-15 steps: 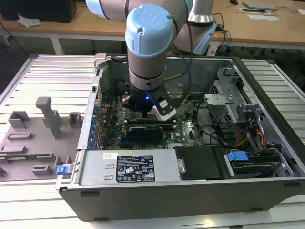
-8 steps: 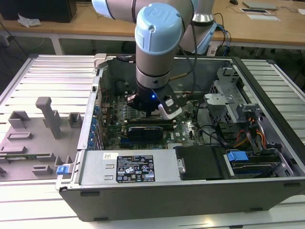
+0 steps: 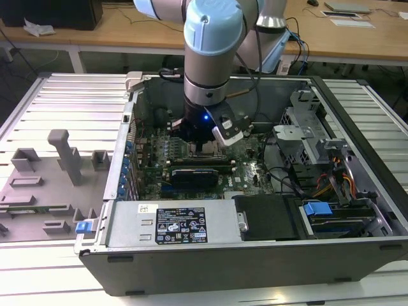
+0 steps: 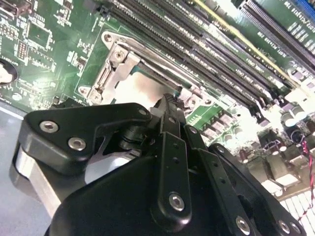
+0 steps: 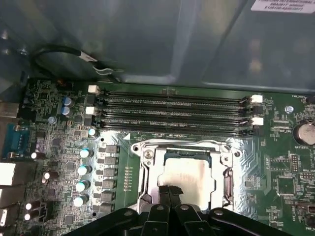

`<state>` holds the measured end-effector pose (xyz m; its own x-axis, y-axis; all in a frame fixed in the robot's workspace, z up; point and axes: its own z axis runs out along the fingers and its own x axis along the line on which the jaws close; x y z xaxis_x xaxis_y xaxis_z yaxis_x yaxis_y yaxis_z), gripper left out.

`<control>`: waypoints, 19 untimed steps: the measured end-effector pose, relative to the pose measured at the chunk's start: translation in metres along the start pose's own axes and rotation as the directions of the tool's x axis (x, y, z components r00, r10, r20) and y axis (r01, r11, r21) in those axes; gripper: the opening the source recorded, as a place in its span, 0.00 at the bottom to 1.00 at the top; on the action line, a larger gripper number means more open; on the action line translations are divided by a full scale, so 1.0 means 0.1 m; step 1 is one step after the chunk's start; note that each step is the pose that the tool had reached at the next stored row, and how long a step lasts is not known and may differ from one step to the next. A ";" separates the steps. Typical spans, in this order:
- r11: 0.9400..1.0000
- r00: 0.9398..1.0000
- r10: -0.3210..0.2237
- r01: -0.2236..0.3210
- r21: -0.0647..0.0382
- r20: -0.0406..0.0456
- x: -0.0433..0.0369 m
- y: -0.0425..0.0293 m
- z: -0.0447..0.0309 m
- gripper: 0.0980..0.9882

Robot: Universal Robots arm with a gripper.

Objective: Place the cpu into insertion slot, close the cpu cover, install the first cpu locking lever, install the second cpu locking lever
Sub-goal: 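Install the second cpu locking lever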

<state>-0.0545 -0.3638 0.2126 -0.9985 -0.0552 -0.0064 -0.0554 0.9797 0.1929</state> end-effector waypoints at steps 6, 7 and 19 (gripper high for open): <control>1.000 1.000 0.000 0.000 0.026 -0.002 -0.014 0.045 -0.066 0.01; 1.000 1.000 0.000 0.000 0.026 -0.001 -0.034 0.044 -0.066 0.01; 1.000 1.000 0.000 0.000 0.028 -0.002 -0.174 0.136 -0.106 0.01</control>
<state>-0.0378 -0.3516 0.2257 -0.9985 -0.0552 -0.0044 -0.0551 0.9847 0.1656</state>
